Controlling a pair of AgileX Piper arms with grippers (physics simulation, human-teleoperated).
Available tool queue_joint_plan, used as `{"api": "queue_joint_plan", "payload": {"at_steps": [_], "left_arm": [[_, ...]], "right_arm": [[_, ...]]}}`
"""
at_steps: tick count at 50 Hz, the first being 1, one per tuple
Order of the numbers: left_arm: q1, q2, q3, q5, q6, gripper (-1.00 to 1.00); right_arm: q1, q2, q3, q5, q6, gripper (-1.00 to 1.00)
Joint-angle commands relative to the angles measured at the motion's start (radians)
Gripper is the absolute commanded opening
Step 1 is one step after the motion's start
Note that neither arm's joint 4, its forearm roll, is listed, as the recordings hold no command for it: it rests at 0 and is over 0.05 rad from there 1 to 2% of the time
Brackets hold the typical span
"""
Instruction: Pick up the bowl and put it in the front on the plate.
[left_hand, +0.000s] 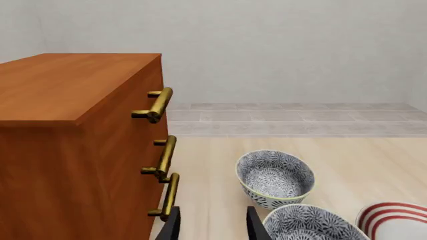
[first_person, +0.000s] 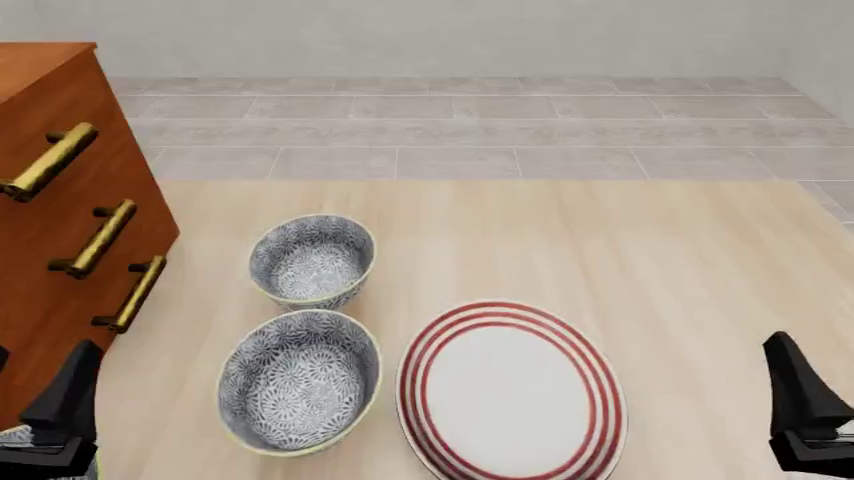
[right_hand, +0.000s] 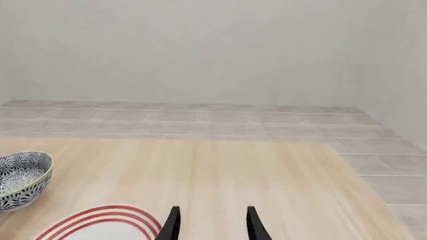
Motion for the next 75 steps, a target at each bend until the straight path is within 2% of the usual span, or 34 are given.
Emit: {"api": "queue_joint_plan", "payload": {"at_steps": [1, 10, 11, 16, 29, 30, 44, 53, 58, 63, 69, 71, 73, 75], "left_arm": [[0.0, 0.0, 0.0, 0.0, 0.0, 1.0], [0.0, 0.0, 0.0, 0.0, 0.0, 1.0], [0.0, 0.0, 0.0, 0.0, 0.0, 1.0], [0.0, 0.0, 0.0, 0.0, 0.0, 1.0], [0.0, 0.0, 0.0, 0.0, 0.0, 1.0], [0.0, 0.0, 0.0, 0.0, 0.0, 1.0], [0.0, 0.0, 0.0, 0.0, 0.0, 1.0], [0.0, 0.0, 0.0, 0.0, 0.0, 1.0], [0.0, 0.0, 0.0, 0.0, 0.0, 1.0], [0.0, 0.0, 0.0, 0.0, 0.0, 1.0], [0.0, 0.0, 0.0, 0.0, 0.0, 1.0], [0.0, 0.0, 0.0, 0.0, 0.0, 1.0], [0.0, 0.0, 0.0, 0.0, 0.0, 1.0], [0.0, 0.0, 0.0, 0.0, 0.0, 1.0]], "right_arm": [[0.024, 0.029, 0.054, -0.067, 0.007, 1.0], [0.044, 0.152, 0.027, -0.168, -0.009, 1.0], [0.048, 0.22, 0.012, -0.223, -0.011, 1.0], [0.069, 0.343, -0.038, -0.299, -0.017, 1.0], [0.132, 0.494, -0.128, -0.353, -0.017, 1.0], [0.178, 0.553, -0.144, -0.369, -0.023, 1.0], [0.313, 0.811, -0.242, -0.483, -0.057, 1.0], [0.369, 0.941, -0.289, -0.557, -0.047, 1.0], [0.388, 0.985, -0.327, -0.552, -0.038, 1.0], [0.417, 1.046, -0.382, -0.525, -0.06, 1.0], [0.453, 1.118, -0.463, -0.463, -0.058, 1.0], [0.468, 1.164, -0.524, -0.406, -0.035, 1.0], [0.475, 1.172, -0.535, -0.398, -0.077, 1.0], [0.488, 1.182, -0.552, -0.381, -0.083, 1.0]]}}
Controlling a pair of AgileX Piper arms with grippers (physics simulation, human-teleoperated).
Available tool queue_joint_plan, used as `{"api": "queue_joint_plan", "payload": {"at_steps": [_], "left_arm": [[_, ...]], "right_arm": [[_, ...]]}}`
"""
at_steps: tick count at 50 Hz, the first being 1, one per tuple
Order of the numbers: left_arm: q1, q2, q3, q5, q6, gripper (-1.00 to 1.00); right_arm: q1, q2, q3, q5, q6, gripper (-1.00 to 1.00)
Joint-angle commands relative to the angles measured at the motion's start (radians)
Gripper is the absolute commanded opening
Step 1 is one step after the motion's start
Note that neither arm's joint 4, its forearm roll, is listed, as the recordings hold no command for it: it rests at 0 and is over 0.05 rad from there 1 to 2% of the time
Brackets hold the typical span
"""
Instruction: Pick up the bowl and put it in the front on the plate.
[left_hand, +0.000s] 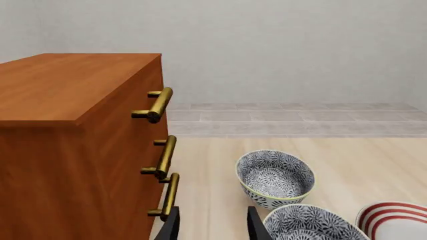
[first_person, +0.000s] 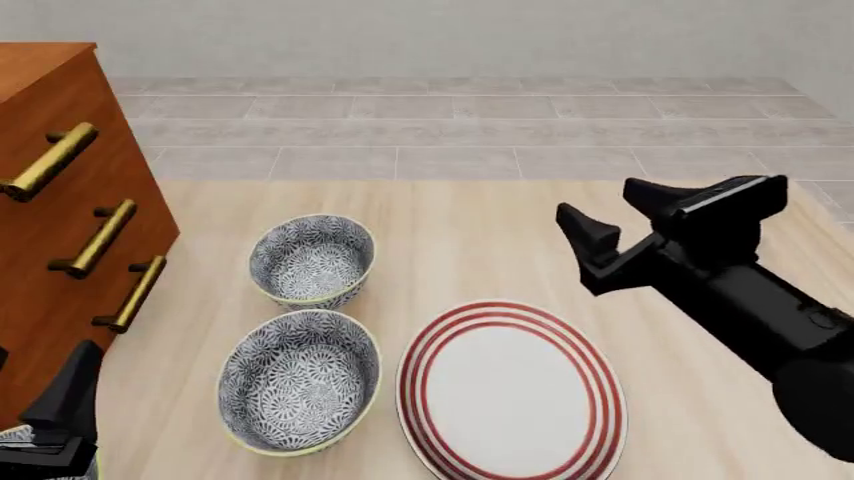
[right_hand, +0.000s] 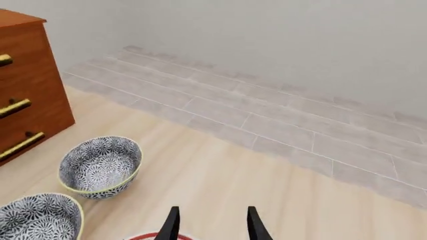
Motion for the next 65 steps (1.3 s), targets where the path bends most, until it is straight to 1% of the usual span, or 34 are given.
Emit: {"api": "queue_joint_plan", "payload": {"at_steps": [1, 4, 5, 8, 13, 14, 15, 17, 19, 20, 22, 25, 26, 28, 33, 37, 38, 39, 40, 43, 45, 46, 49, 51, 54, 58, 62, 65], "left_arm": [[0.0, 0.0, 0.0, 0.0, 0.0, 1.0], [0.0, 0.0, 0.0, 0.0, 0.0, 1.0], [0.0, 0.0, 0.0, 0.0, 0.0, 1.0], [0.0, 0.0, 0.0, 0.0, 0.0, 1.0], [0.0, 0.0, 0.0, 0.0, 0.0, 1.0], [0.0, 0.0, 0.0, 0.0, 0.0, 1.0], [0.0, 0.0, 0.0, 0.0, 0.0, 1.0], [0.0, 0.0, 0.0, 0.0, 0.0, 1.0], [0.0, 0.0, 0.0, 0.0, 0.0, 1.0], [0.0, 0.0, 0.0, 0.0, 0.0, 1.0], [0.0, 0.0, 0.0, 0.0, 0.0, 1.0], [0.0, 0.0, 0.0, 0.0, 0.0, 1.0], [0.0, 0.0, 0.0, 0.0, 0.0, 1.0], [0.0, 0.0, 0.0, 0.0, 0.0, 1.0], [0.0, 0.0, 0.0, 0.0, 0.0, 1.0], [0.0, 0.0, 0.0, 0.0, 0.0, 1.0], [0.0, 0.0, 0.0, 0.0, 0.0, 1.0], [0.0, 0.0, 0.0, 0.0, 0.0, 1.0], [0.0, 0.0, 0.0, 0.0, 0.0, 1.0], [0.0, 0.0, 0.0, 0.0, 0.0, 1.0], [0.0, 0.0, 0.0, 0.0, 0.0, 1.0], [0.0, 0.0, 0.0, 0.0, 0.0, 1.0], [0.0, 0.0, 0.0, 0.0, 0.0, 1.0], [0.0, 0.0, 0.0, 0.0, 0.0, 1.0], [0.0, 0.0, 0.0, 0.0, 0.0, 1.0], [0.0, 0.0, 0.0, 0.0, 0.0, 1.0], [0.0, 0.0, 0.0, 0.0, 0.0, 1.0], [0.0, 0.0, 0.0, 0.0, 0.0, 1.0]], "right_arm": [[0.065, 0.125, -0.136, 0.096, -0.026, 1.0], [0.085, 0.143, -0.158, 0.112, -0.036, 1.0], [0.092, 0.146, -0.166, 0.121, -0.028, 1.0], [0.108, 0.183, -0.2, 0.139, -0.041, 1.0], [0.12, 0.234, -0.267, 0.193, -0.032, 1.0], [0.127, 0.244, -0.284, 0.209, -0.023, 1.0], [0.129, 0.251, -0.293, 0.217, -0.032, 1.0], [0.131, 0.278, -0.325, 0.243, -0.017, 1.0], [0.13, 0.29, -0.343, 0.26, -0.013, 1.0], [0.126, 0.312, -0.375, 0.289, -0.005, 1.0], [0.124, 0.335, -0.402, 0.317, 0.019, 1.0], [0.129, 0.359, -0.432, 0.345, 0.0, 1.0], [0.128, 0.368, -0.441, 0.355, 0.011, 1.0], [0.133, 0.384, -0.47, 0.38, 0.001, 1.0], [0.137, 0.433, -0.525, 0.433, 0.026, 1.0], [0.131, 0.489, -0.573, 0.472, 0.073, 1.0], [0.131, 0.494, -0.578, 0.474, 0.077, 1.0], [0.126, 0.51, -0.592, 0.483, 0.095, 1.0], [0.125, 0.521, -0.605, 0.488, 0.087, 1.0], [0.126, 0.541, -0.631, 0.51, 0.116, 1.0], [0.126, 0.546, -0.643, 0.515, 0.111, 1.0], [0.132, 0.558, -0.661, 0.529, 0.134, 1.0], [0.134, 0.577, -0.692, 0.546, 0.142, 1.0], [0.128, 0.592, -0.712, 0.558, 0.132, 1.0], [0.125, 0.623, -0.757, 0.589, 0.135, 1.0], [0.134, 0.653, -0.812, 0.633, 0.154, 1.0], [0.14, 0.674, -0.852, 0.663, 0.153, 1.0], [0.145, 0.695, -0.887, 0.691, 0.163, 1.0]]}}
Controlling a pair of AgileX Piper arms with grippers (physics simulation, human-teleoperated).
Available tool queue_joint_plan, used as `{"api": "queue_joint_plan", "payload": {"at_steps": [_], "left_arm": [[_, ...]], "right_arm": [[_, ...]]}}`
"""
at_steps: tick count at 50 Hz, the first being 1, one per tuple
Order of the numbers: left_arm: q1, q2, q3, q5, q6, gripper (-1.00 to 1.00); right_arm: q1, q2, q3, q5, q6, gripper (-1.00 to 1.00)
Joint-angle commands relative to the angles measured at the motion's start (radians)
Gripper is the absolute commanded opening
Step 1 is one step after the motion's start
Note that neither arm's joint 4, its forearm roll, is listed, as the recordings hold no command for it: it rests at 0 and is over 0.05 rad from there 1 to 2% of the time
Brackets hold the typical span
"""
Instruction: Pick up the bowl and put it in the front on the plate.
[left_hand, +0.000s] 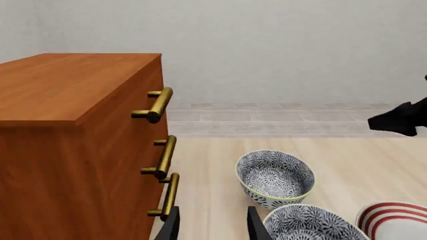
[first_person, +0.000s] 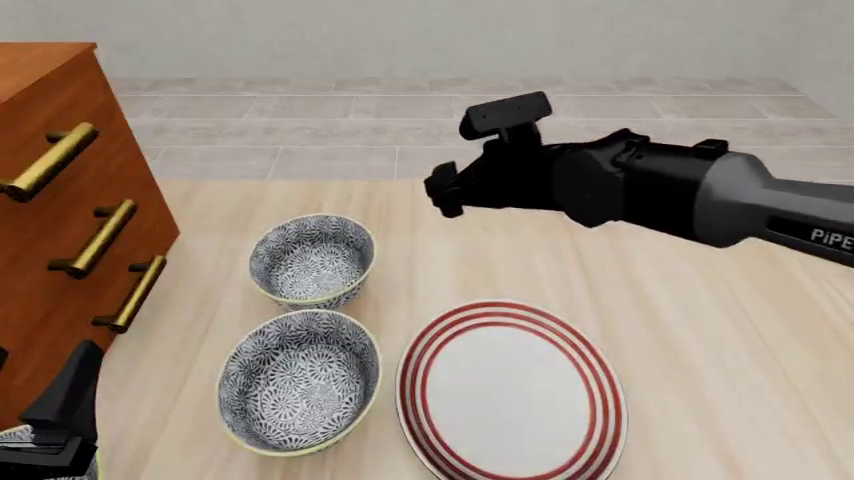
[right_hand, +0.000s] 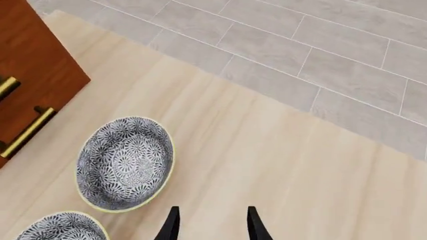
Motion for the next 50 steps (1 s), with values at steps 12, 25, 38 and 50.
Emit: {"api": "queue_joint_plan", "payload": {"at_steps": [12, 25, 38, 50], "left_arm": [[0.0, 0.0, 0.0, 0.0, 0.0, 1.0], [0.0, 0.0, 0.0, 0.0, 0.0, 1.0], [0.0, 0.0, 0.0, 0.0, 0.0, 1.0], [0.0, 0.0, 0.0, 0.0, 0.0, 1.0]], "right_arm": [[0.022, 0.163, -0.243, 0.162, 0.017, 1.0], [0.042, 0.251, -0.373, 0.253, 0.013, 1.0], [0.065, 0.352, -0.541, 0.361, 0.038, 1.0], [0.101, 0.446, -0.666, 0.442, 0.081, 1.0]]}}
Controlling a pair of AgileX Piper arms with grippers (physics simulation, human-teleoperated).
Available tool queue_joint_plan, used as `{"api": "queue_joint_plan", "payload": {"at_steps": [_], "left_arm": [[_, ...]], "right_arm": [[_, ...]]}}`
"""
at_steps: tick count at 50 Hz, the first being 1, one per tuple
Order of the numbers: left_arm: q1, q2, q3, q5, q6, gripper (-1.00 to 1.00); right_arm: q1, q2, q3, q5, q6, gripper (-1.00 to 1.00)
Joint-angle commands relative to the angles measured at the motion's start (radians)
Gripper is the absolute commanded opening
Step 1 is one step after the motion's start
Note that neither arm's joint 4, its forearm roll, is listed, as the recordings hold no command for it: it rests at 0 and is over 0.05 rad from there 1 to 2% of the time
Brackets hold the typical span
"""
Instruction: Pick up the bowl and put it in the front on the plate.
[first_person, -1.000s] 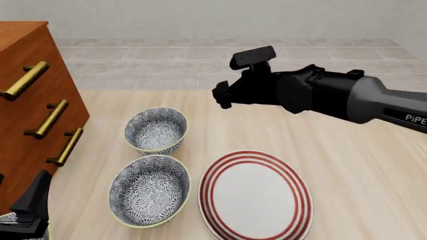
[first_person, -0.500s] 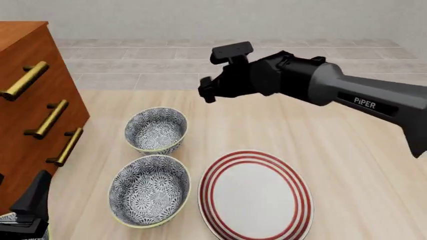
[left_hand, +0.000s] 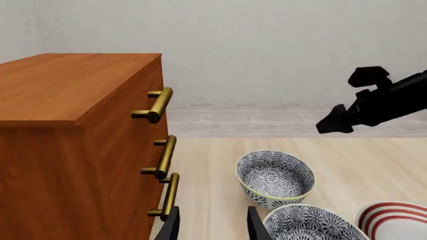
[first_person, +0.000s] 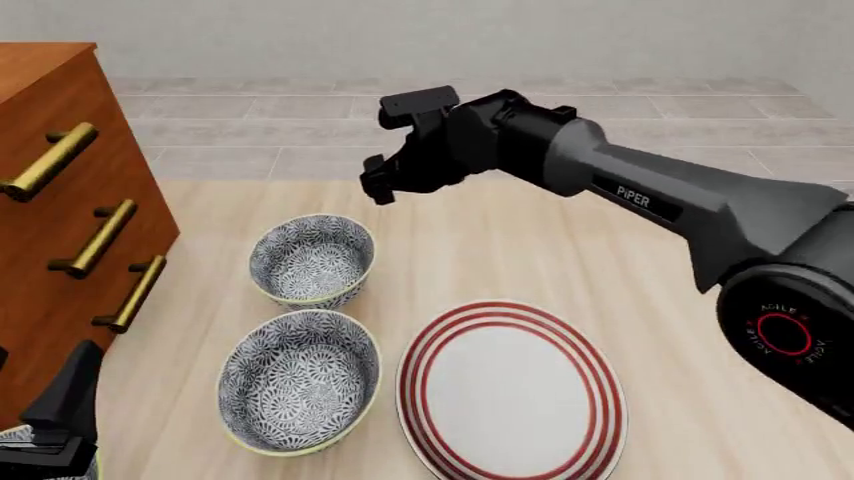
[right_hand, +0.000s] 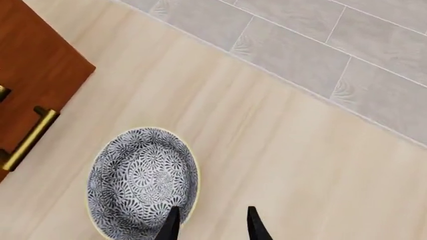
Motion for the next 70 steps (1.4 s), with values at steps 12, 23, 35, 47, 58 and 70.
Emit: {"api": "queue_joint_plan", "payload": {"at_steps": [12, 23, 35, 47, 58, 70], "left_arm": [[0.0, 0.0, 0.0, 0.0, 0.0, 1.0], [0.0, 0.0, 0.0, 0.0, 0.0, 1.0], [0.0, 0.0, 0.0, 0.0, 0.0, 1.0], [0.0, 0.0, 0.0, 0.0, 0.0, 1.0], [0.0, 0.0, 0.0, 0.0, 0.0, 1.0], [0.0, 0.0, 0.0, 0.0, 0.0, 1.0]], "right_arm": [[0.041, 0.168, -0.232, 0.131, 0.058, 1.0], [0.041, 0.246, -0.326, 0.175, 0.059, 1.0], [0.041, 0.311, -0.395, 0.198, 0.071, 1.0], [0.047, 0.351, -0.413, 0.192, 0.081, 1.0], [0.043, 0.386, -0.447, 0.207, 0.079, 1.0], [0.045, 0.397, -0.428, 0.19, 0.077, 1.0]]}}
